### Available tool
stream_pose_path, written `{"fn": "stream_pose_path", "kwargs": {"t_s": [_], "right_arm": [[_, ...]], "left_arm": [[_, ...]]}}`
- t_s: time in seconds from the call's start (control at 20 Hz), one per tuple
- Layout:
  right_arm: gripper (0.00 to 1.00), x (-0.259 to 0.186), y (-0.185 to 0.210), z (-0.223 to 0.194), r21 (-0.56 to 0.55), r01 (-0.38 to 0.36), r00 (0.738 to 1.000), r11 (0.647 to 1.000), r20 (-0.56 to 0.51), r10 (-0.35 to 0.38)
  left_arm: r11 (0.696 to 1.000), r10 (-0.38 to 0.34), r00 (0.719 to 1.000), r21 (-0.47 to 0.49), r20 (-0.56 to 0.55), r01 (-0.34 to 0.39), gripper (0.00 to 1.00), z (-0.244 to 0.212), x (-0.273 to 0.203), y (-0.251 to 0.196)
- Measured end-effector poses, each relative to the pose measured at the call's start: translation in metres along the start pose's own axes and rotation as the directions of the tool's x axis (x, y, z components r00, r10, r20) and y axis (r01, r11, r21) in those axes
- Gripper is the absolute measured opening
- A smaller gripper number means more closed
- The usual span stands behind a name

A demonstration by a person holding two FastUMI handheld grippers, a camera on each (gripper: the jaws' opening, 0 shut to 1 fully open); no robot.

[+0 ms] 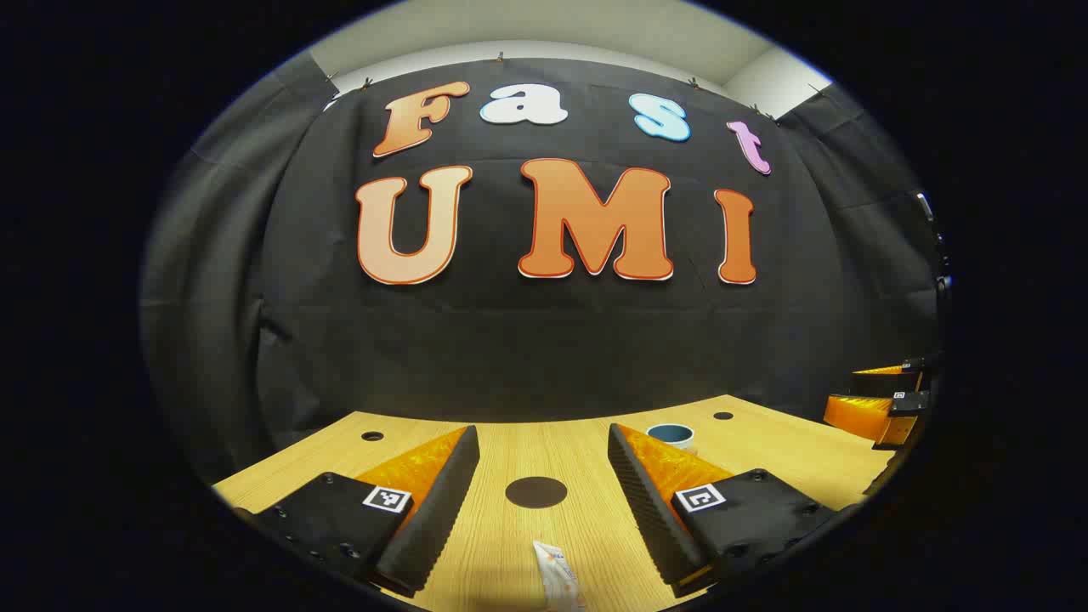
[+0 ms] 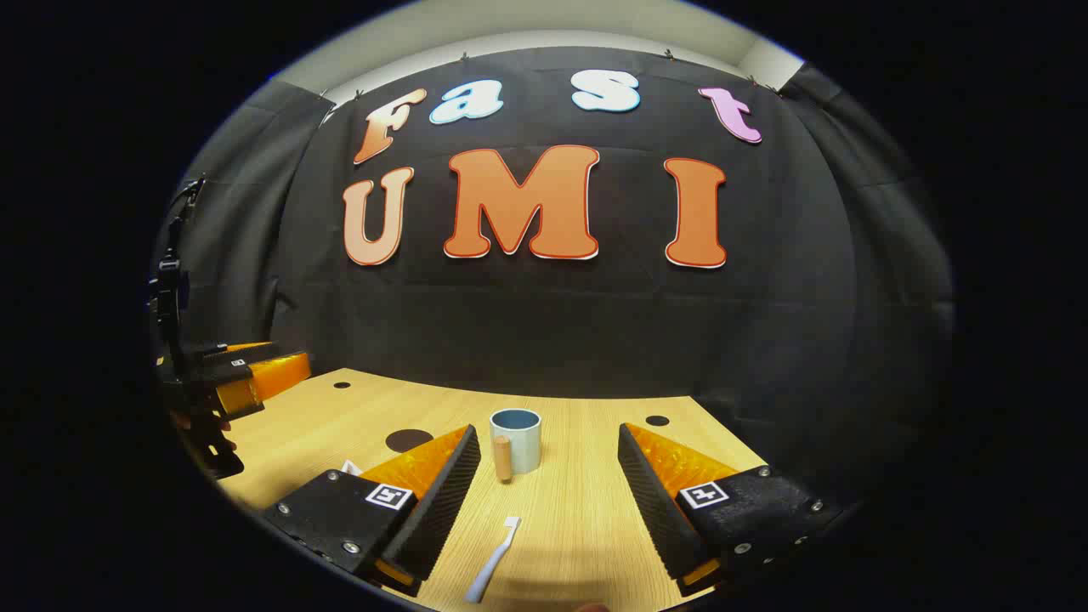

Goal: Put the toothbrush and toothpaste on the desktop into the cup, then pick up the cup and place it on the coaster on the desktop.

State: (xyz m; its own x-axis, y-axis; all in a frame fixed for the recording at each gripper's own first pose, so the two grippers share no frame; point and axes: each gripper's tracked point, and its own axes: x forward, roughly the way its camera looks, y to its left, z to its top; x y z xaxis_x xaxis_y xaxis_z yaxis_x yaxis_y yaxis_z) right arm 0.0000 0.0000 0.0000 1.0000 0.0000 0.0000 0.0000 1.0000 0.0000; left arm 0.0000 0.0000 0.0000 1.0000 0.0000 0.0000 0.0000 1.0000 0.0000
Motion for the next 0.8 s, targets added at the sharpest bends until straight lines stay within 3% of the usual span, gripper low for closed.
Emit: {"fn": "stream_pose_path", "kwargs": {"t_s": [0.8], "right_arm": [[0.98,0.014,0.017,-0.023,0.033,-0.033,0.994,0.999,-0.100,0.036]], "left_arm": [[1.000,0.002,0.998,0.020,-0.061,-0.001,0.97,-0.018,0.008,0.007]]}}
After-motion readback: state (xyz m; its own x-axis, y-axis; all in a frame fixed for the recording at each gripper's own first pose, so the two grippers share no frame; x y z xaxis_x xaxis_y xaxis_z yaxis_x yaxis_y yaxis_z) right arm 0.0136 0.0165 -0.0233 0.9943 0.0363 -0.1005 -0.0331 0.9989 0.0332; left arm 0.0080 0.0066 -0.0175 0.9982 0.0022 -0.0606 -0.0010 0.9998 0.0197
